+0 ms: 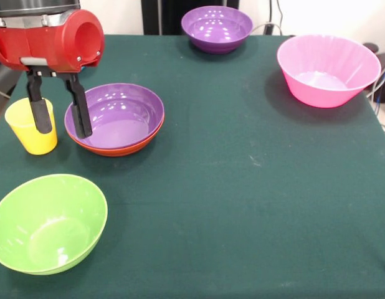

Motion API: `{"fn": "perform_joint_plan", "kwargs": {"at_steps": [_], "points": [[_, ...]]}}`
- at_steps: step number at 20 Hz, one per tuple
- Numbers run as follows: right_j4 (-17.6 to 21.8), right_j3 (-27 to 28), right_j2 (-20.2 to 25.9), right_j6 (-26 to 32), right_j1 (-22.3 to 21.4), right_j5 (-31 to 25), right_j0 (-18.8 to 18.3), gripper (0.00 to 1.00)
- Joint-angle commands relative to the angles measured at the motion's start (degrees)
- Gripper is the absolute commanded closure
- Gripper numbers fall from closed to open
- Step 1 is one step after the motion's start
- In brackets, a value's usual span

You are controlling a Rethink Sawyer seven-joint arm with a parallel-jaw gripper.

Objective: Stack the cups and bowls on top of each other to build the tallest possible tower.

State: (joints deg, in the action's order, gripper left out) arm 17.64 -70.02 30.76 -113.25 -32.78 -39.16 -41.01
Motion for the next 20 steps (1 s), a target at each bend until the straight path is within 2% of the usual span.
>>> {"fn": "perform_joint_plan", "kwargs": {"at_steps": [1,6,12,20], "points": [[2.3,2.5,0.9,11.1,1.4,-9.6,1.7,0.0],[2.4,1.7,1.1,11.1,0.8,-9.6,1.4,0.0],[2.4,-1.9,0.5,9.5,-2.5,-8.9,1.3,0.0],[2.1,-1.0,0.5,9.2,-2.2,-10.1,1.7,0.0]]}}
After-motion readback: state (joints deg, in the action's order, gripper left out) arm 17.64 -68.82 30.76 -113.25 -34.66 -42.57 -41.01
